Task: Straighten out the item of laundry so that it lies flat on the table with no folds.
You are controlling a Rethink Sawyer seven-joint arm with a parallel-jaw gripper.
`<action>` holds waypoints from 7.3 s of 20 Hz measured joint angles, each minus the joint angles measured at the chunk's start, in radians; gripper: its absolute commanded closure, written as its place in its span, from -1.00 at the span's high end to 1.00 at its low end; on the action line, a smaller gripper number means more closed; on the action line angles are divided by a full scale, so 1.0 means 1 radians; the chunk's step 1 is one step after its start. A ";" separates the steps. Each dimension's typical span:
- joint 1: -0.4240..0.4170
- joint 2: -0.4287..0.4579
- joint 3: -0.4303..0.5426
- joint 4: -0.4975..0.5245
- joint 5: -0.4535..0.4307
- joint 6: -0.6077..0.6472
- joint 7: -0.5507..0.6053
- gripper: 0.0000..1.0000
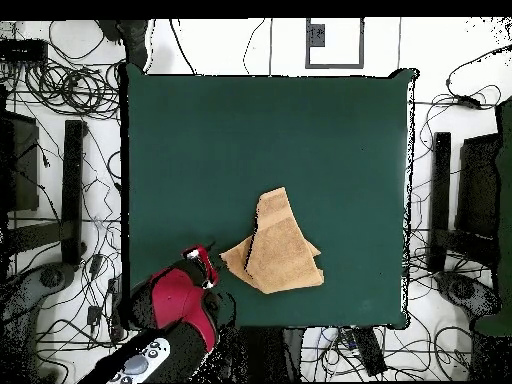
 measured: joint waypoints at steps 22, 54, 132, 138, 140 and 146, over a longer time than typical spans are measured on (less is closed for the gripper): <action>-0.031 0.061 0.015 -0.040 -0.009 0.000 0.000 1.00; -0.012 0.065 0.020 -0.039 -0.012 0.000 0.000 -1.00; -0.064 0.083 0.057 0.046 -0.032 -0.088 0.000 1.00; -0.057 0.088 0.057 0.058 -0.026 -0.125 0.000 1.00; -0.052 0.091 0.056 0.061 -0.014 -0.134 0.000 1.00; -0.043 0.095 0.056 0.072 0.014 -0.155 0.000 1.00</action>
